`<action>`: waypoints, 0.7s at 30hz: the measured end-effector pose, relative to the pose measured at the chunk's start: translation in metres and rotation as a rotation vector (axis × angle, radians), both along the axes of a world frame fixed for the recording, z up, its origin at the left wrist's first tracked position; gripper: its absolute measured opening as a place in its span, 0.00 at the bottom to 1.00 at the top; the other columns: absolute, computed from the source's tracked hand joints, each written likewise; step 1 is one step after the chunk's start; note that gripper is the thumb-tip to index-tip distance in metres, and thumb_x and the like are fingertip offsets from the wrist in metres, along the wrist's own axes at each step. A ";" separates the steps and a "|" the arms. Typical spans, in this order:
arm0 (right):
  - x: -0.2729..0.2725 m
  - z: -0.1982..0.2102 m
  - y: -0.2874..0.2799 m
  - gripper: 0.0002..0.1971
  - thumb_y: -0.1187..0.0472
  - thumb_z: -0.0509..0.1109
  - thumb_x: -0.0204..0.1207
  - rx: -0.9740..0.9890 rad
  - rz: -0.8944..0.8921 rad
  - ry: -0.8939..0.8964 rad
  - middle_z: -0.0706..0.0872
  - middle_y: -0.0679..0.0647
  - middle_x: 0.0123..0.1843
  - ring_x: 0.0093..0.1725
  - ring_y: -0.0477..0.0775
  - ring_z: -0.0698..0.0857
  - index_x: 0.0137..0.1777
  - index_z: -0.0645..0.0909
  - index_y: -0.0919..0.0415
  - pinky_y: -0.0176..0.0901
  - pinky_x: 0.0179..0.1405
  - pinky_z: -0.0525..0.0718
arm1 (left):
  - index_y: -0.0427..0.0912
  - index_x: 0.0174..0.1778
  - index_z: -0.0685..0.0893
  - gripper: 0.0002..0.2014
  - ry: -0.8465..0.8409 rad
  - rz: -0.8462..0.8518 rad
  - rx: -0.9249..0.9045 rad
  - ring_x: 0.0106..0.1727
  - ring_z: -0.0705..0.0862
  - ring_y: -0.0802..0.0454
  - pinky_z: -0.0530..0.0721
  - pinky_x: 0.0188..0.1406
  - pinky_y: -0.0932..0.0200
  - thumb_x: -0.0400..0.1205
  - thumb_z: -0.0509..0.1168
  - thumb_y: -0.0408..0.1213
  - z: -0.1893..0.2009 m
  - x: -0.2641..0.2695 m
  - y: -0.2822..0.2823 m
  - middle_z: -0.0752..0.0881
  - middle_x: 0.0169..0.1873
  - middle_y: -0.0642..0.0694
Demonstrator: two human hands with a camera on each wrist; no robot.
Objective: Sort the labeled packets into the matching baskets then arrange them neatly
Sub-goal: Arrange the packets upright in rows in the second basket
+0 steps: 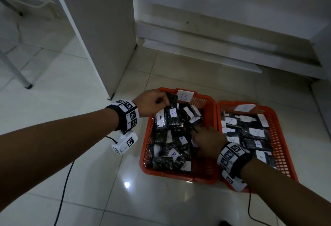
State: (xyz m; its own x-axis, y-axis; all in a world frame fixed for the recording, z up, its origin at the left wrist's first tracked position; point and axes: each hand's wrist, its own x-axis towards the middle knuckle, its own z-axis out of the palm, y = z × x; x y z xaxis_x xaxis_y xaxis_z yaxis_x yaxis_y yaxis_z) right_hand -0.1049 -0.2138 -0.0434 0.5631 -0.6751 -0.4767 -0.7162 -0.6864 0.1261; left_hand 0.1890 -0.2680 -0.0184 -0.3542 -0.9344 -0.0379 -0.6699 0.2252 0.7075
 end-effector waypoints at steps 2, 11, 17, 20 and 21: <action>-0.003 0.002 0.000 0.35 0.41 0.79 0.73 0.024 0.019 -0.007 0.79 0.55 0.73 0.70 0.58 0.81 0.76 0.77 0.57 0.54 0.67 0.81 | 0.50 0.51 0.90 0.06 0.003 0.003 0.005 0.49 0.83 0.70 0.75 0.45 0.74 0.86 0.67 0.39 0.001 0.001 0.000 0.86 0.47 0.65; -0.016 0.005 0.000 0.30 0.40 0.77 0.74 0.152 -0.113 -0.175 0.76 0.49 0.69 0.64 0.54 0.81 0.72 0.77 0.51 0.53 0.63 0.84 | 0.49 0.52 0.90 0.07 -0.030 0.011 -0.005 0.48 0.82 0.69 0.75 0.46 0.73 0.87 0.66 0.41 0.010 -0.001 0.001 0.82 0.45 0.67; 0.012 0.012 0.029 0.24 0.27 0.73 0.74 0.322 -0.412 -0.498 0.88 0.49 0.36 0.33 0.44 0.87 0.40 0.82 0.50 0.49 0.35 0.90 | 0.50 0.52 0.89 0.06 -0.125 -0.167 -0.027 0.49 0.83 0.60 0.80 0.49 0.61 0.85 0.67 0.43 0.015 -0.011 0.012 0.84 0.48 0.58; 0.022 0.008 0.045 0.38 0.17 0.71 0.65 0.310 -0.453 -0.413 0.85 0.54 0.28 0.26 0.49 0.84 0.26 0.76 0.56 0.46 0.25 0.78 | 0.53 0.50 0.87 0.07 -0.177 -0.288 -0.040 0.47 0.83 0.60 0.86 0.51 0.52 0.83 0.67 0.49 0.011 -0.019 0.021 0.82 0.47 0.57; 0.022 0.005 0.045 0.35 0.22 0.74 0.68 0.306 -0.456 -0.416 0.82 0.52 0.26 0.25 0.48 0.83 0.25 0.75 0.55 0.44 0.24 0.76 | 0.53 0.50 0.87 0.08 -0.191 -0.322 -0.041 0.47 0.82 0.60 0.86 0.51 0.50 0.82 0.67 0.50 0.011 -0.022 0.023 0.82 0.47 0.58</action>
State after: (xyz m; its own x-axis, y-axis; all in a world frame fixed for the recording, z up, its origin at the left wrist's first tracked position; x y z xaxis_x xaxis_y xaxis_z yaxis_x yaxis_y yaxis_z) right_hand -0.0830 -0.1686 -0.0383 0.4321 -0.7573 -0.4897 -0.8888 -0.2657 -0.3733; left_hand 0.1672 -0.2451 -0.0077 -0.6204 -0.7783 -0.0966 -0.6789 0.4713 0.5630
